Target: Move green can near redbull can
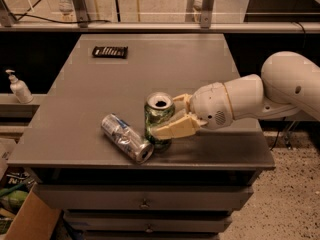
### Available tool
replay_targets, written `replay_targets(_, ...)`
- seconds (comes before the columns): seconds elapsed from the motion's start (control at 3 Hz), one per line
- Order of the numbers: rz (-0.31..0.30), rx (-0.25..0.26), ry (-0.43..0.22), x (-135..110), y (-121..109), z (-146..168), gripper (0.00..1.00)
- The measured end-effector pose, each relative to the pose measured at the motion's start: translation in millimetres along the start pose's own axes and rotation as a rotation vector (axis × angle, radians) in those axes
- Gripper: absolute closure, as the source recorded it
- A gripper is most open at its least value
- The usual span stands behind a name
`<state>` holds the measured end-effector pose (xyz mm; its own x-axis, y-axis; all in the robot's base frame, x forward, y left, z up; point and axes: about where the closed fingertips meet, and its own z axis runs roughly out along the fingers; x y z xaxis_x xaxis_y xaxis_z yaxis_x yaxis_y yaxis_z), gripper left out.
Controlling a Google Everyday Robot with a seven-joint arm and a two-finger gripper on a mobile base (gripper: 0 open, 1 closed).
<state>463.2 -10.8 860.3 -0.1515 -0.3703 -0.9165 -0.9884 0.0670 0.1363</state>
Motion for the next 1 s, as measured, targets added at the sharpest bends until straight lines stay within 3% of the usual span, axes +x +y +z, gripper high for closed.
replay_targets(0.33, 0.0, -0.005, 0.011, 3.0, 0.1, 0.8, 0.14)
replay_targets(0.67, 0.001, -0.011, 0.014, 4.9, -0.5, 0.3, 0.0)
replay_targets(1.0, -0.003, -0.017, 0.013, 5.5, -1.8, -1.5, 0.0)
